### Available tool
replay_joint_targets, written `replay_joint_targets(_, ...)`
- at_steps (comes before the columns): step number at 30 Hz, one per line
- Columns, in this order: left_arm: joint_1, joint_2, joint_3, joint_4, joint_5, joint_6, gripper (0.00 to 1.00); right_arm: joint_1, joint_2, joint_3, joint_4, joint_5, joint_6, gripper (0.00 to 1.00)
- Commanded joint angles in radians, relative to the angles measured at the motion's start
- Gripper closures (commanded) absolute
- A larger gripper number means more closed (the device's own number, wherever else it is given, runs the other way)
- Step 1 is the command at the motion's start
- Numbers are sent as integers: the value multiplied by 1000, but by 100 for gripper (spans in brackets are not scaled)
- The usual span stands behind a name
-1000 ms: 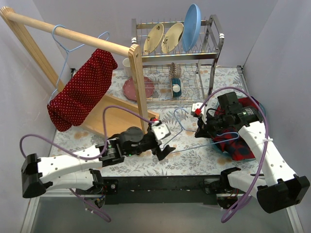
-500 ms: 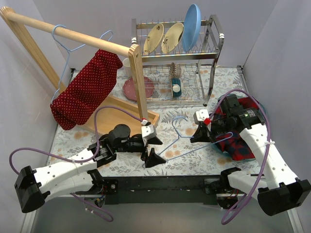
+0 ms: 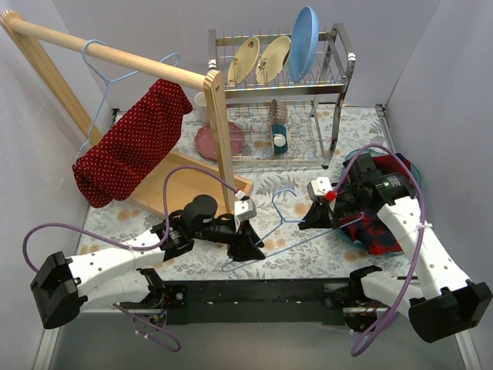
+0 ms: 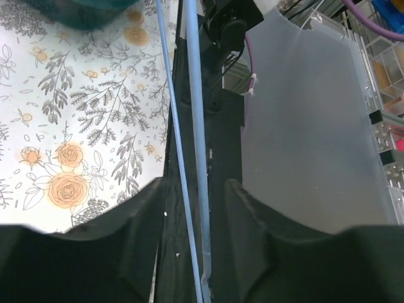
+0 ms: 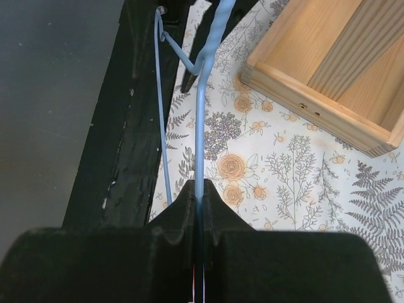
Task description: Place the skirt on the hanger
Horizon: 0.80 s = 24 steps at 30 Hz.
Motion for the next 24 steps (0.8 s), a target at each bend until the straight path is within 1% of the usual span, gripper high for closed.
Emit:
replay_joint_targets(1,8,5,56,1,-30,-35,78,7,-20,-21,35,-45,2,99)
replay_joint_targets(4,8,-2,58,-6,-53,-35,100,13,-31,-44,58,-38,22,99)
replay_joint_targets(9,8,-46,52,-30,-73,-27,100,17,-40,-76,103,-30,68,98)
replay_joint_targets(10,8,-57,53,-44,-84,-23,100,17,-43,-76,113,-29,91,93)
replay_joint_targets(11,8,-70,53,-55,-118,-17,100,17,-51,-76,130,-15,120,84)
replay_joint_targets(12,8,-98,58,-111,-144,-11,100,17,-55,-76,159,-7,149,64)
replay_joint_targets(14,8,-129,59,-159,-220,19,100,17,-70,-62,167,23,194,44)
replay_joint_targets(15,8,-160,67,-209,-242,29,100,13,-77,-55,196,40,224,30)
replay_joint_targets(16,8,-174,73,-234,-263,46,100,10,-86,-33,216,60,294,26)
replay_joint_targets(17,8,-188,76,-255,-286,55,100,1,-103,-23,233,103,333,10)
replay_joint_targets(18,8,-200,88,-298,-320,63,100,-31,-112,-6,253,135,371,5)
replay_joint_targets(19,8,-220,93,-318,-332,81,100,-53,-120,32,291,193,457,3)
replay_joint_targets(22,8,-246,102,-378,-366,101,100,-163,-143,114,316,270,537,1)
replay_joint_targets(23,8,-249,102,-386,-372,109,100,-193,-152,176,319,286,584,1)
replay_joint_targets(24,8,-254,102,-398,-380,108,100,-246,-156,200,331,319,630,1)
